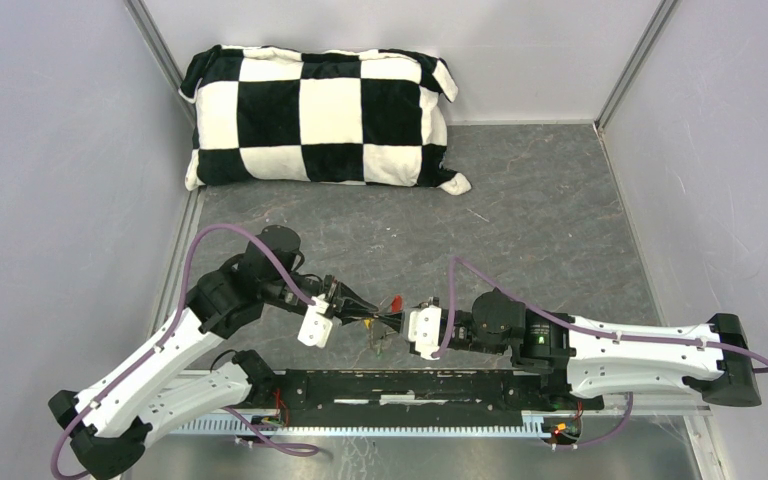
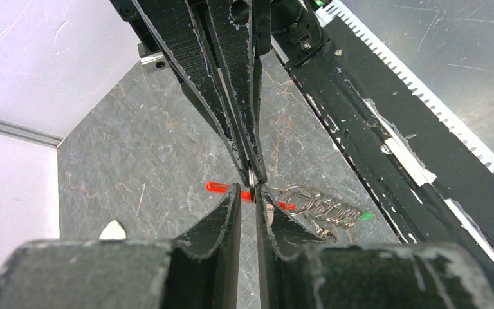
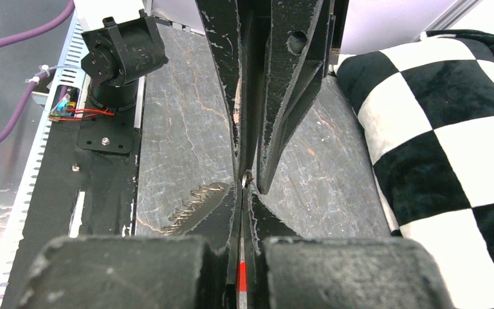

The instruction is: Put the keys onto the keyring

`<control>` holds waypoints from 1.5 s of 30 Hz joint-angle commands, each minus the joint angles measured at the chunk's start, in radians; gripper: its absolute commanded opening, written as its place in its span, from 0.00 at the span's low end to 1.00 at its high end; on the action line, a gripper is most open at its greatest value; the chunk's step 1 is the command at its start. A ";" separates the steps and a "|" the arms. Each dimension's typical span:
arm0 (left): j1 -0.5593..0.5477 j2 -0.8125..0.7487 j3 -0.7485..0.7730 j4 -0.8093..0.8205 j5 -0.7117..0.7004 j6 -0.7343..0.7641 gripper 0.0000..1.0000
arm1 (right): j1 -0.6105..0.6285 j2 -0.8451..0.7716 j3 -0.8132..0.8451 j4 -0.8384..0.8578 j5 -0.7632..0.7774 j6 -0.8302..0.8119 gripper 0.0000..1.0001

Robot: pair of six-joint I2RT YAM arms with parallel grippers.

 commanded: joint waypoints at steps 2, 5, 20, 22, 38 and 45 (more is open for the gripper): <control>0.001 0.010 0.007 0.013 0.055 -0.051 0.17 | 0.007 -0.006 0.040 0.055 -0.007 -0.007 0.01; 0.001 0.011 0.001 0.012 0.052 -0.030 0.05 | 0.008 -0.002 0.043 0.056 -0.013 -0.007 0.01; 0.001 -0.015 0.028 -0.038 0.100 0.141 0.02 | 0.006 -0.206 0.005 -0.020 0.123 -0.064 0.56; 0.001 -0.016 0.039 -0.047 0.113 0.134 0.02 | 0.007 -0.231 -0.012 -0.040 0.158 -0.058 0.56; 0.001 -0.084 0.124 0.043 0.183 -0.148 0.02 | -0.016 -0.375 -0.254 0.044 0.350 0.106 0.54; 0.001 -0.127 0.151 -0.128 0.041 -0.027 0.02 | -0.183 -0.292 -0.391 0.168 0.094 0.258 0.56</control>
